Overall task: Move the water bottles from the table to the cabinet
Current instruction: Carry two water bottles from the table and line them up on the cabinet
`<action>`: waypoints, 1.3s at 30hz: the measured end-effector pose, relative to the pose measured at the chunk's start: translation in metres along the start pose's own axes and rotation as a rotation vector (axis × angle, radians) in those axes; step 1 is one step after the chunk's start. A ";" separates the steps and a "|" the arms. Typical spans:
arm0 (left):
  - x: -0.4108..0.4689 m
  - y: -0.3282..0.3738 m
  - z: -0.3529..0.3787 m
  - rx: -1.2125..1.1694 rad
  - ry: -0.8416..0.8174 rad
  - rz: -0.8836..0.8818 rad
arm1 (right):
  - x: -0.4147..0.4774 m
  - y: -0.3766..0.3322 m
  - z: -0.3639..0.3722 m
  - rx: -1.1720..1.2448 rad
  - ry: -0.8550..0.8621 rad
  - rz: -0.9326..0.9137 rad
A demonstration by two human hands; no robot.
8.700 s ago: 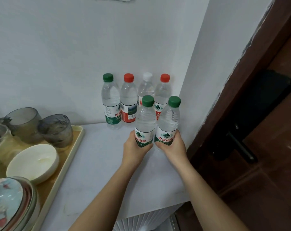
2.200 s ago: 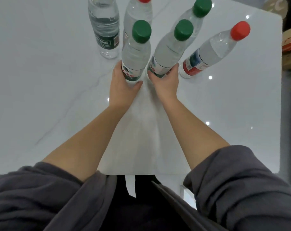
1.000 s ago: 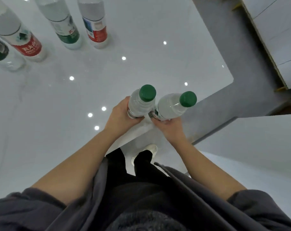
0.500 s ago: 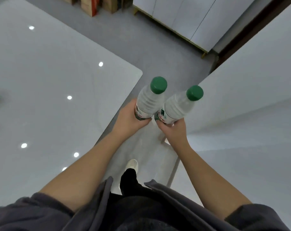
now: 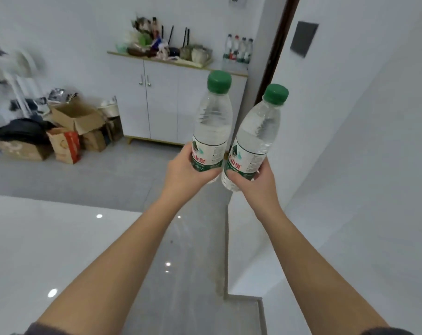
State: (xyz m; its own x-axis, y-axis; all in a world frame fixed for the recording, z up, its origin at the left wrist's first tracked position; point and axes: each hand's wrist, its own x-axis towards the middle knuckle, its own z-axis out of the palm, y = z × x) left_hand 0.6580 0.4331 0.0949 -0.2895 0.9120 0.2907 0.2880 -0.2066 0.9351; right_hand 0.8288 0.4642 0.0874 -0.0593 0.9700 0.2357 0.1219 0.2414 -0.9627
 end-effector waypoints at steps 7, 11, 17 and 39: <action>0.069 0.081 -0.017 0.004 -0.024 0.094 | 0.049 -0.087 -0.010 0.017 0.046 -0.132; 0.091 0.115 -0.028 0.018 0.001 0.136 | 0.064 -0.121 -0.012 0.010 0.090 -0.179; 0.106 0.130 -0.032 0.025 0.018 0.156 | 0.079 -0.142 -0.013 0.011 0.118 -0.214; 0.188 0.118 0.017 -0.025 0.062 0.134 | 0.189 -0.109 -0.024 0.031 0.135 -0.218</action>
State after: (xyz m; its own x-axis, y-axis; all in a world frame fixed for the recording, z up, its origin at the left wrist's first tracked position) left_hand 0.6532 0.5864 0.2569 -0.3063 0.8522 0.4241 0.3048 -0.3343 0.8918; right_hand 0.8284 0.6222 0.2406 0.0526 0.8905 0.4518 0.0901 0.4464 -0.8903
